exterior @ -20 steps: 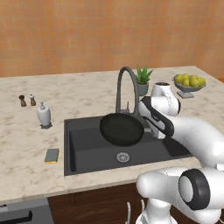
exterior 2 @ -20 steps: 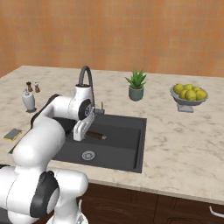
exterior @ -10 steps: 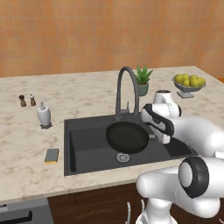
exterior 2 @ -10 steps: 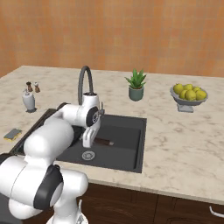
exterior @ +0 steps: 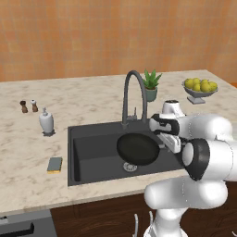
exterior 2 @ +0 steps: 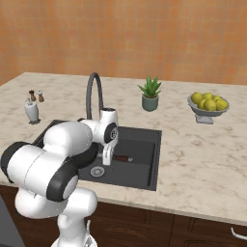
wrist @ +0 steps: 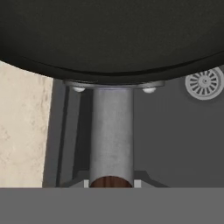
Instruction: Pick the pan and sponge and place them into the sink. Then turn on the water.
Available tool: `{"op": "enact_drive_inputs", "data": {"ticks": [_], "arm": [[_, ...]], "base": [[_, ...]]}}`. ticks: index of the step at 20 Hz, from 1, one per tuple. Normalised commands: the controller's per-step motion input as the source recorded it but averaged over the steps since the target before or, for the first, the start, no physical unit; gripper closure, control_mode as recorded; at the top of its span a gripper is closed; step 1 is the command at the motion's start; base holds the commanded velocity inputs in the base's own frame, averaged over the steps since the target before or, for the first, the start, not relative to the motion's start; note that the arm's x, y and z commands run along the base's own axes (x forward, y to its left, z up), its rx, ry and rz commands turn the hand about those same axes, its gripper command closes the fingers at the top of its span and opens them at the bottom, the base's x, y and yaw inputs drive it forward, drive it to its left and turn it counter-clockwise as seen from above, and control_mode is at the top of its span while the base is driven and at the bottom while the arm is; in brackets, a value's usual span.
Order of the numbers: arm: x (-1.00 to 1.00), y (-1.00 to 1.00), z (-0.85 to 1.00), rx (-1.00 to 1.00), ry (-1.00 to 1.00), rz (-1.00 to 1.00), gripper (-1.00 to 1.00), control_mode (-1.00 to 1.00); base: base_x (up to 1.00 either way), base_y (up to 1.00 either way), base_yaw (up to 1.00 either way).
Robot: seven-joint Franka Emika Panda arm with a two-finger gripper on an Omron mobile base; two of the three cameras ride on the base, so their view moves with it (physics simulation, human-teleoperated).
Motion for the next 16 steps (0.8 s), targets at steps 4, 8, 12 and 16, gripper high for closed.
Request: {"op": "enact_drive_inputs", "data": {"ticks": [4, 8, 12, 16], "arm": [[0.30, -0.32, -0.36, 0.07, 0.00, 0.05, 1.00, -1.00], [0.25, -0.18, -0.33, 0.03, 0.00, 0.02, 1.00, -1.00], [0.20, 0.00, -0.34, 0.02, 0.00, 0.00, 1.00, -1.00], [0.19, -0.01, -0.34, 0.03, 0.00, 0.00, 1.00, -1.00]], "base": [[0.00, 0.00, 0.00], [0.00, 0.00, 0.00], [0.00, 0.00, 0.00], [0.00, 0.00, 0.00]]}}
